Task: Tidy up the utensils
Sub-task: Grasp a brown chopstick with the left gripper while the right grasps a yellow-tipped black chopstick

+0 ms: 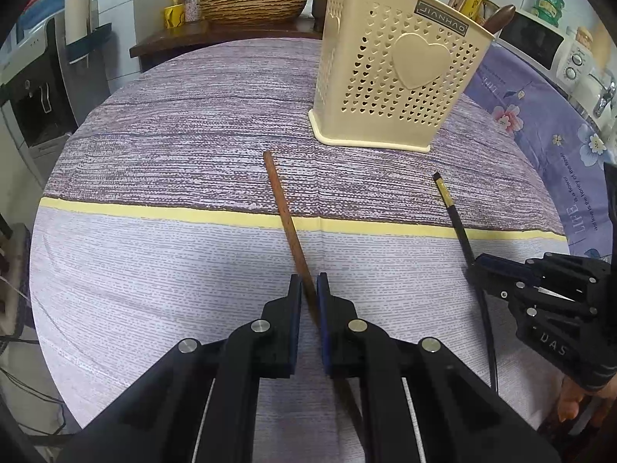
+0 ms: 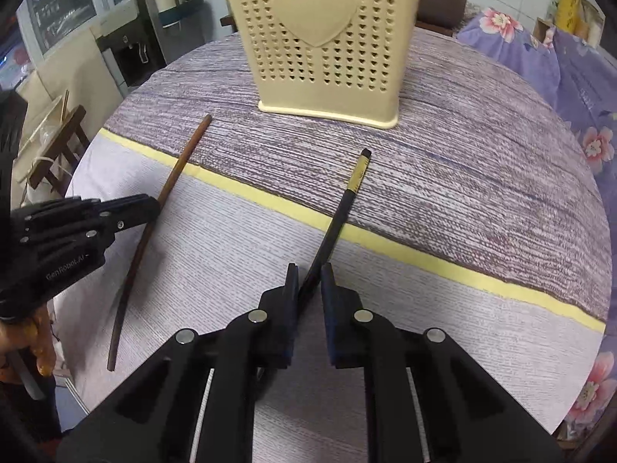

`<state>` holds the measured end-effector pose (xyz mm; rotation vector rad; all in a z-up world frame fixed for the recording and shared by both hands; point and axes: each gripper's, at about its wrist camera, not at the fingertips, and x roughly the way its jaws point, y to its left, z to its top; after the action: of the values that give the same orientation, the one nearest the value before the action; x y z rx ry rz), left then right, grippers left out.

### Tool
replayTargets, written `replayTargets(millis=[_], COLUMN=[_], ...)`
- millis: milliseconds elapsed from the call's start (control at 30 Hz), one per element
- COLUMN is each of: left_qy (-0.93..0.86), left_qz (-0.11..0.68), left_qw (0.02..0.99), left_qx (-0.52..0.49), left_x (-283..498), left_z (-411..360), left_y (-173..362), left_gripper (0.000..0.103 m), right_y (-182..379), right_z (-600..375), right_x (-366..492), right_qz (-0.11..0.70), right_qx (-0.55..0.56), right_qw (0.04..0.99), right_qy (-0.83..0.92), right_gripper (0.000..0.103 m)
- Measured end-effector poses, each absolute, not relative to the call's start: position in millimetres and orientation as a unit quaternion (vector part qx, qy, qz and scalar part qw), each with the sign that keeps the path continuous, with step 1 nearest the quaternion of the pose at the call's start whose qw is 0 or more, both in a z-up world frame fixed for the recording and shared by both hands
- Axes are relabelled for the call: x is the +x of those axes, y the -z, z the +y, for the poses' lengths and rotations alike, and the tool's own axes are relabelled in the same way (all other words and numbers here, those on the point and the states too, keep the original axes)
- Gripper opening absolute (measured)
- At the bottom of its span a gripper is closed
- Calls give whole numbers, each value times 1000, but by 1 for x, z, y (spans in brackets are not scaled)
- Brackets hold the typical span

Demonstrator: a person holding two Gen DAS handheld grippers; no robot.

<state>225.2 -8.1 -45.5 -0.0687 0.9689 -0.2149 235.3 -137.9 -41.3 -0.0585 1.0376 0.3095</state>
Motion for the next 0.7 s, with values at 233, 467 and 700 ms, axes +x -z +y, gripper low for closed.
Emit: replayTargets(millis=[233, 467, 700], left_qy=[94, 59, 38], left_qz=[454, 441, 444], left_qw=[884, 894, 894], left_qx=[-57, -55, -38], left_x=[234, 266, 287], left_z=[-3, -3, -12], left_y=[39, 36, 47], left_gripper=[21, 44, 41], right_y=[37, 35, 41], right_z=[-152, -145, -139], right_x=[253, 277, 291], right_qz=[488, 478, 475], right_qx=[51, 60, 51], right_qw=[864, 873, 877], right_qy=[-117, -75, -54], right_gripper=[20, 24, 24])
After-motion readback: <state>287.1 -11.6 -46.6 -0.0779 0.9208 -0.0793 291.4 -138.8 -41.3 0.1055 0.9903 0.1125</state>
